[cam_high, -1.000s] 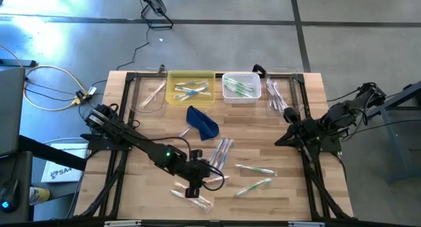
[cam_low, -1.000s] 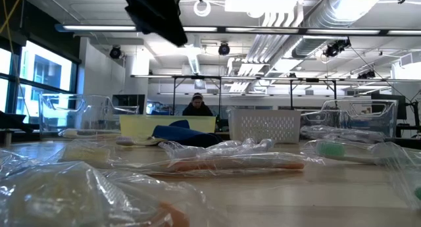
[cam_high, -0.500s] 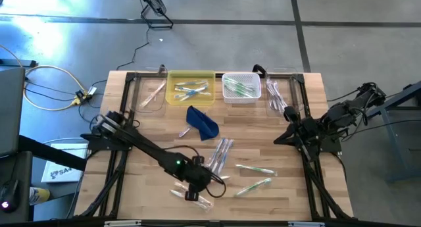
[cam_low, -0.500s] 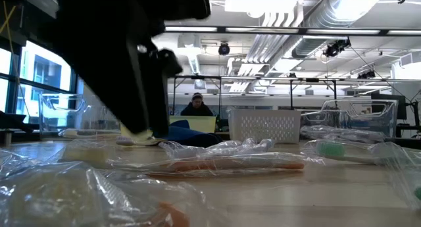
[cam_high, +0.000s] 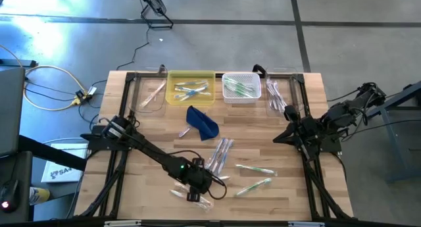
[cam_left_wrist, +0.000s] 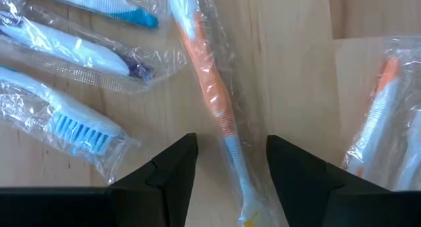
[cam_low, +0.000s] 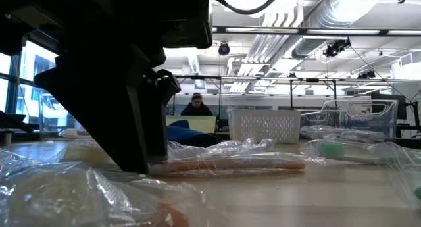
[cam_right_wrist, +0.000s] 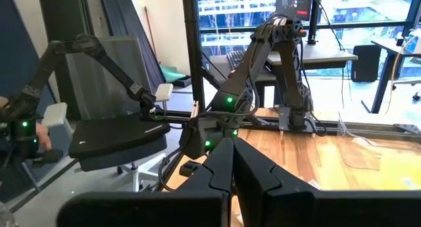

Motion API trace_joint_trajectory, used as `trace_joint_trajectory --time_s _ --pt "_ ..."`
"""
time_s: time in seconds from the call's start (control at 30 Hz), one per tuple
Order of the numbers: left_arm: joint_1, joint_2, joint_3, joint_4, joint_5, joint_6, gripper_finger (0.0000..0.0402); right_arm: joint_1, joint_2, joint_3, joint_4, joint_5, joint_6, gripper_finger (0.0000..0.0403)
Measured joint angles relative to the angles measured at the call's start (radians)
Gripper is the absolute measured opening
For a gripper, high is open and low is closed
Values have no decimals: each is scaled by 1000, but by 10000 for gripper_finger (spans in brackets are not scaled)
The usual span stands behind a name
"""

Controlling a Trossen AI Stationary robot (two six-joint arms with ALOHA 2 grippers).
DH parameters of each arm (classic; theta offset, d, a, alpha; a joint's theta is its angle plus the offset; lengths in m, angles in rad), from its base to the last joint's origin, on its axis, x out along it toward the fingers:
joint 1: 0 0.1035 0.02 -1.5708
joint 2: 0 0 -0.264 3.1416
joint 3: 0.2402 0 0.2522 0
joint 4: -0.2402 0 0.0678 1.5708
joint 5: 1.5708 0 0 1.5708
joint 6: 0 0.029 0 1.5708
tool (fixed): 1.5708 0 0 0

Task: Pick & Place Toothbrushes
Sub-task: Put the orange toothbrush into the left transparent bin

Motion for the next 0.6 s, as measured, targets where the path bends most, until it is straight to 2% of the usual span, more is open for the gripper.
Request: trace_joint_trajectory --time_s 0.6 --pt "0 10 -3 24 -24 -38 184 0 0 0 1 14 18 3"
